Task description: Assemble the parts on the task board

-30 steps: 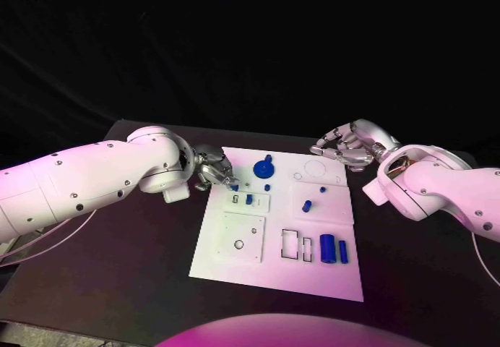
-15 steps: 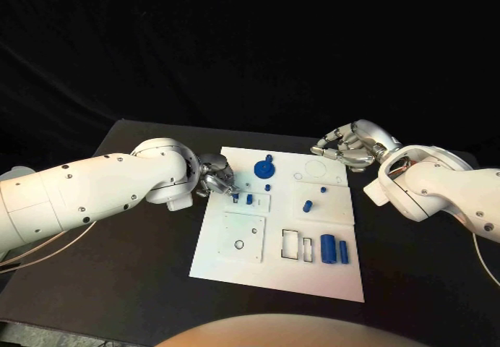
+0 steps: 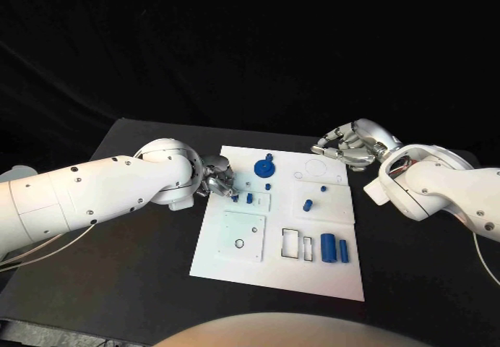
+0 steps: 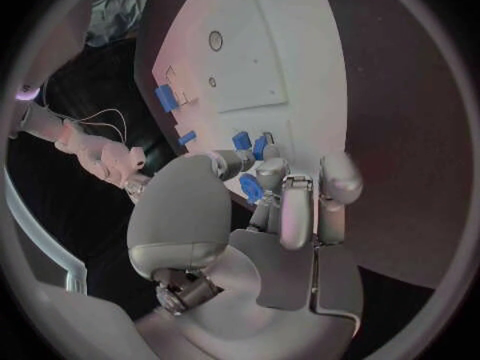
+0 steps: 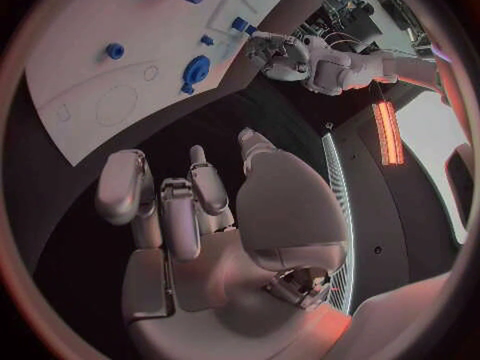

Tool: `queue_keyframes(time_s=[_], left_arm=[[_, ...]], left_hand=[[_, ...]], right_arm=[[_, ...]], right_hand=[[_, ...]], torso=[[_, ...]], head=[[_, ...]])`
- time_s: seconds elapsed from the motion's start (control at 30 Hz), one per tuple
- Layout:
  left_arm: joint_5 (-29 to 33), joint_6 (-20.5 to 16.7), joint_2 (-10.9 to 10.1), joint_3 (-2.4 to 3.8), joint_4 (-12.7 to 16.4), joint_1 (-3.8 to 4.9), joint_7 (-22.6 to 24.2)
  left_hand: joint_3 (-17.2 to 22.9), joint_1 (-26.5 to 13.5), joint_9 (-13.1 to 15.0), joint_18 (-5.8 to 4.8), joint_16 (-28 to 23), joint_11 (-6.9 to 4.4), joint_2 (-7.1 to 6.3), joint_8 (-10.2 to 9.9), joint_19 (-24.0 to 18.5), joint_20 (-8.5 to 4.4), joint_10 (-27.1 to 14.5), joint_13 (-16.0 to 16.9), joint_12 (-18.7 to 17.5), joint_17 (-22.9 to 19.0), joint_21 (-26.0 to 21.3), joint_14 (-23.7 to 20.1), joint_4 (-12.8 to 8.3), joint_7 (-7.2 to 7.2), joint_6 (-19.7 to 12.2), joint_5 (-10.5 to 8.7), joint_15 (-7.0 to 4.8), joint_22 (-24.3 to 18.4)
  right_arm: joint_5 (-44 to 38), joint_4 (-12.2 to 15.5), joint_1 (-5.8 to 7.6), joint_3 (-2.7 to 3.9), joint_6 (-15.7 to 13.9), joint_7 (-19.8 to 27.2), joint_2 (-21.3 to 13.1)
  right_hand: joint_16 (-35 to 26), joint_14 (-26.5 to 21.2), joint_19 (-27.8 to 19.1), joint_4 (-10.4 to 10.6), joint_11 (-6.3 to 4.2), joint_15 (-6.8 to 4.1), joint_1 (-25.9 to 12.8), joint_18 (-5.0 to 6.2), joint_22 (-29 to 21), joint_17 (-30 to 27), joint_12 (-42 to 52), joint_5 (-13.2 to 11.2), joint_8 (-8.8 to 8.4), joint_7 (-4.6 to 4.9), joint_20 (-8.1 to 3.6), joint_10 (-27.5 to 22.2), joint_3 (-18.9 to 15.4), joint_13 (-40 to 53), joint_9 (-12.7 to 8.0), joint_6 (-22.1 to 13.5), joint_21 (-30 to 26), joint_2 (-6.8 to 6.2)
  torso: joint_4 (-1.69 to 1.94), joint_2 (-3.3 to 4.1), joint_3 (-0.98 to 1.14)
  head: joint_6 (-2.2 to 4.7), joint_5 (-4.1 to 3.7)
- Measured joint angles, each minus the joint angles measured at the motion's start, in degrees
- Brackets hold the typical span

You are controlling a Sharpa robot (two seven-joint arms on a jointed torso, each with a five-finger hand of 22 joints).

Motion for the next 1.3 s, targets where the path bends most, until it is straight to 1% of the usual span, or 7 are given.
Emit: queue_keyframes(time_s=[0.33, 0.4, 0.53, 0.73, 1.03, 1.1, 1.3], left_arm=[[-1.92, 0.11, 0.50, -0.03, -0.27, -0.25, -0.11], [-2.28, 0.11, 0.59, -0.07, -0.38, -0.36, -0.11], [-2.82, 0.10, 0.72, -0.07, -0.55, -0.42, -0.11], [-3.36, 0.09, 0.81, -0.07, -0.62, -0.46, -0.12], [-4.14, 0.08, 0.84, -0.07, -0.52, -0.47, -0.22], [-4.33, 0.08, 0.84, -0.07, -0.47, -0.47, -0.26], [-4.78, 0.07, 0.86, -0.07, -0.25, -0.47, -0.40]], left_hand=[[0.17, -0.22, -0.04, 0.00, 0.00, 0.00, -0.21, -0.06, 0.00, 0.00, 0.00, -0.01, 0.00, 0.00, 0.00, 0.00, 0.16, -0.12, 0.18, -0.02, 0.00, -0.01], [1.11, -0.43, -0.05, 0.00, 0.00, 0.00, -0.42, -0.14, 0.00, 0.00, 0.00, -0.01, 0.00, 0.00, 0.00, 0.00, -0.78, -0.13, 0.20, -0.03, 0.00, -0.01], [1.11, -0.52, -0.04, 0.01, 0.00, 0.00, -0.52, 0.07, 0.00, 0.00, 0.00, -0.01, 0.00, 0.00, 0.00, 0.00, -0.78, -0.13, 0.21, 0.18, 0.00, -0.01], [1.19, -0.52, -0.03, 0.00, 0.00, 0.01, -0.51, 0.07, 0.00, 0.00, -0.01, -0.02, 0.00, 0.00, 0.00, 0.00, -0.86, -0.07, 0.28, 0.19, 0.00, -0.02], [1.19, -0.51, -0.01, 0.00, 0.00, 0.01, -0.50, 0.07, -0.01, 0.00, -0.01, 0.03, 0.00, 0.00, 0.00, 0.00, -0.86, -0.07, 0.28, 0.19, 0.00, -0.02], [1.19, -0.51, -0.01, 0.00, 0.00, 0.08, -0.50, 0.07, 0.20, 0.20, 0.31, 0.12, 0.00, 0.00, 0.00, 0.00, -0.86, -0.06, 0.28, 0.19, 0.00, 0.05], [1.19, -0.49, 0.02, 0.00, 0.00, -0.01, -0.49, 0.07, 0.20, 0.21, 0.40, 0.13, 0.01, 0.00, -0.01, 0.00, -0.86, -0.08, 0.31, 0.14, 0.00, 0.11]], right_arm=[[-0.03, 0.02, 0.00, 0.00, 0.00, -0.08, -0.03], [-0.04, 0.02, 0.00, 0.00, 0.00, -0.09, -0.03], [-0.05, 0.02, 0.00, 0.00, 0.00, -0.11, -0.03], [-0.06, 0.01, 0.00, 0.00, 0.01, -0.13, -0.02], [-0.08, 0.00, 0.00, 0.00, 0.01, -0.15, -0.02], [-0.09, -0.01, 0.00, 0.00, 0.02, -0.15, -0.02], [-0.10, -0.06, 0.00, 0.00, 0.04, -0.17, 0.01]], right_hand=[[0.00, 0.00, 0.00, 0.00, 0.00, 0.00, 0.00, 0.00, -0.07, 0.00, 0.00, 0.00, 0.00, 0.00, 0.00, 0.00, 0.00, 0.00, 0.00, 0.00, -0.23, 0.00], [0.00, 0.00, 0.00, 0.00, 0.00, 0.00, 0.00, 0.00, -0.07, 0.00, 0.00, 0.00, 0.00, 0.00, 0.00, 0.00, 0.00, 0.00, 0.00, 0.00, -0.23, 0.00], [0.00, 0.00, 0.00, 0.00, 0.00, 0.00, 0.00, 0.00, -0.07, 0.00, 0.00, 0.00, 0.00, 0.00, 0.00, 0.00, 0.00, 0.00, -0.01, 0.00, -0.23, 0.00], [0.00, 0.00, 0.00, 0.00, 0.00, 0.00, 0.00, 0.00, -0.07, 0.01, 0.00, 0.00, 0.00, 0.00, 0.00, 0.00, 0.00, 0.00, -0.01, 0.00, -0.23, 0.00], [0.00, 0.00, 0.00, 0.00, 0.00, 0.00, 0.23, 0.00, -0.07, 0.04, 0.00, 0.00, 0.00, 0.00, 0.00, 0.00, 0.00, 0.00, 0.04, 0.00, -0.23, 0.23], [0.00, 0.00, 0.00, 0.00, 0.00, 0.00, 0.23, 0.00, -0.07, 0.04, 0.00, 0.00, 0.00, 0.00, 0.00, 0.00, 0.00, 0.00, 0.04, 0.00, -0.23, 0.23], [0.00, 0.00, 0.00, 0.00, 0.00, 0.00, 0.23, 0.00, -0.07, 0.04, 0.00, 0.00, 0.00, 0.00, 0.00, 0.00, 0.00, 0.00, 0.03, 0.00, -0.23, 0.23]], torso=[[0.02, 0.00, -0.07], [0.04, -0.01, -0.07], [0.04, -0.04, -0.07], [0.04, -0.04, -0.05], [0.03, -0.04, -0.02], [0.03, -0.04, -0.02], [0.02, -0.04, -0.03]], head=[[-0.24, -0.15], [-0.30, -0.15], [-0.37, -0.07], [-0.38, -0.05], [-0.21, -0.08], [-0.28, -0.09], [-0.42, -0.11]])
